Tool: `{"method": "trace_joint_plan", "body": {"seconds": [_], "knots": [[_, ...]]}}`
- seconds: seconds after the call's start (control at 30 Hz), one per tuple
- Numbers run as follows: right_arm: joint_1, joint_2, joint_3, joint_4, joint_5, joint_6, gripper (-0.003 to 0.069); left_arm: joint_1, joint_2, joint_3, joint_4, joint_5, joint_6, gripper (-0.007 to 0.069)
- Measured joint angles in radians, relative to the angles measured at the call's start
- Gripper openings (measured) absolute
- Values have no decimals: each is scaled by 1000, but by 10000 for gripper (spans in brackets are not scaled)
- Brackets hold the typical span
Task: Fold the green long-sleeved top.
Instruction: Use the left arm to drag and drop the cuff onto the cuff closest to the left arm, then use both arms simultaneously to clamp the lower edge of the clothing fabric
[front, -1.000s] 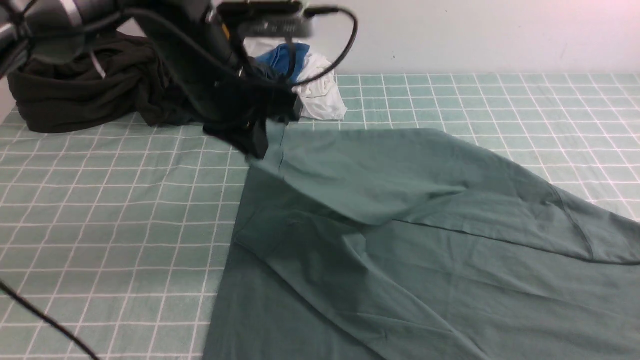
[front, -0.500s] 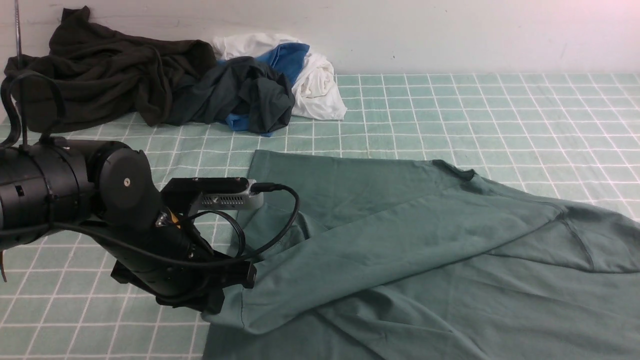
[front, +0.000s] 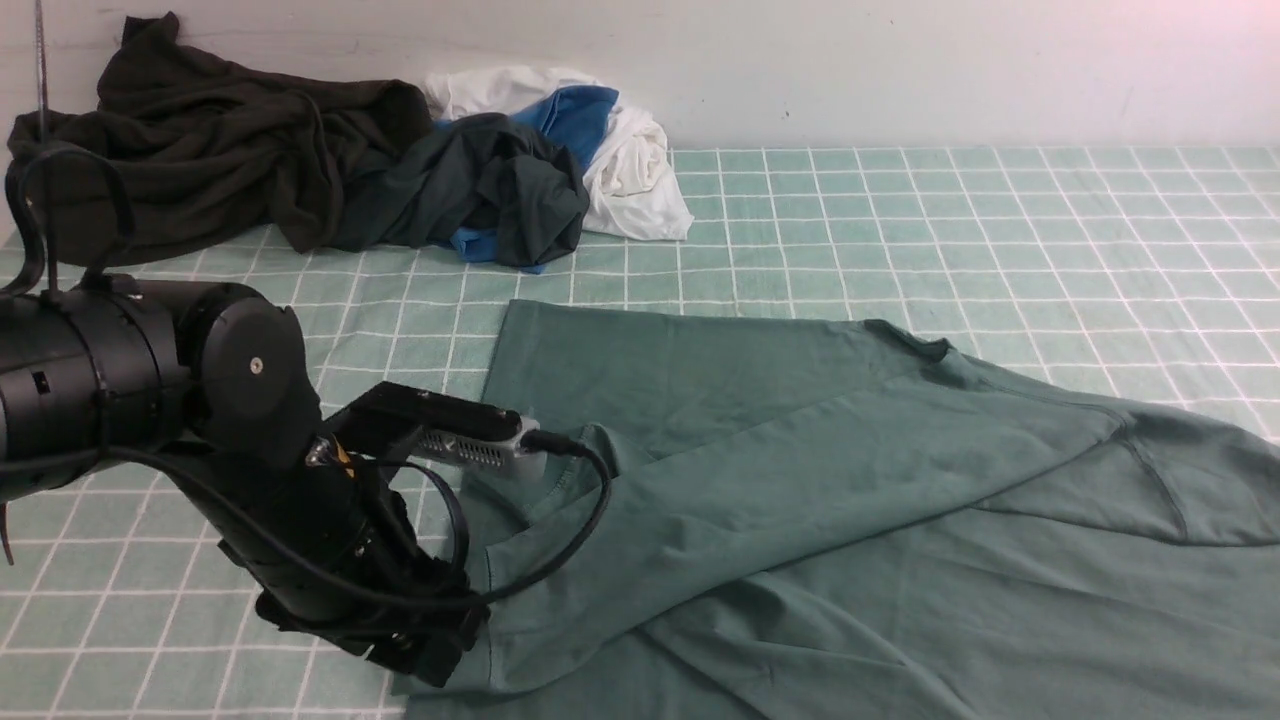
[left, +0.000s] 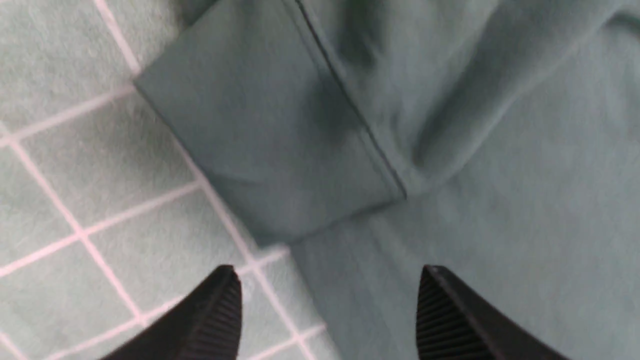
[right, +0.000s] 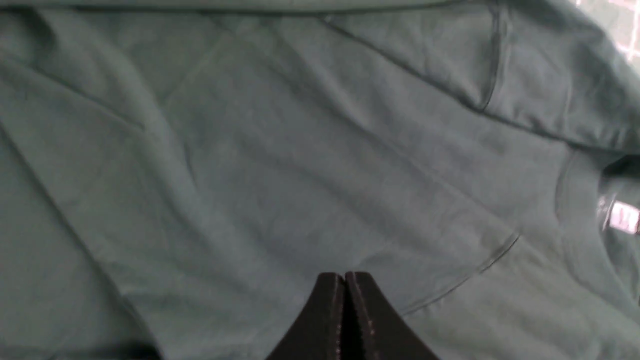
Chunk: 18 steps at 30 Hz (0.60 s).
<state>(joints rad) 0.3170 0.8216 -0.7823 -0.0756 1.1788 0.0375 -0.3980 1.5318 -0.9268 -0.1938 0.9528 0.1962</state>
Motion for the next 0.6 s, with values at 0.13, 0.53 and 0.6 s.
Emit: {"method": "trace_joint_plan", "body": {"seconds": [0.13,0.53,0.6], "knots": [[11,0,0,85,59,-66,-14,-109,-29,9,23,83,75,472],[69,0,0,161,69,-176,-14,-537,81,190,75,-4,360,472],[69,0,0,159,70,-176,-14,-550,83,199,96,-14,359,471]]}}
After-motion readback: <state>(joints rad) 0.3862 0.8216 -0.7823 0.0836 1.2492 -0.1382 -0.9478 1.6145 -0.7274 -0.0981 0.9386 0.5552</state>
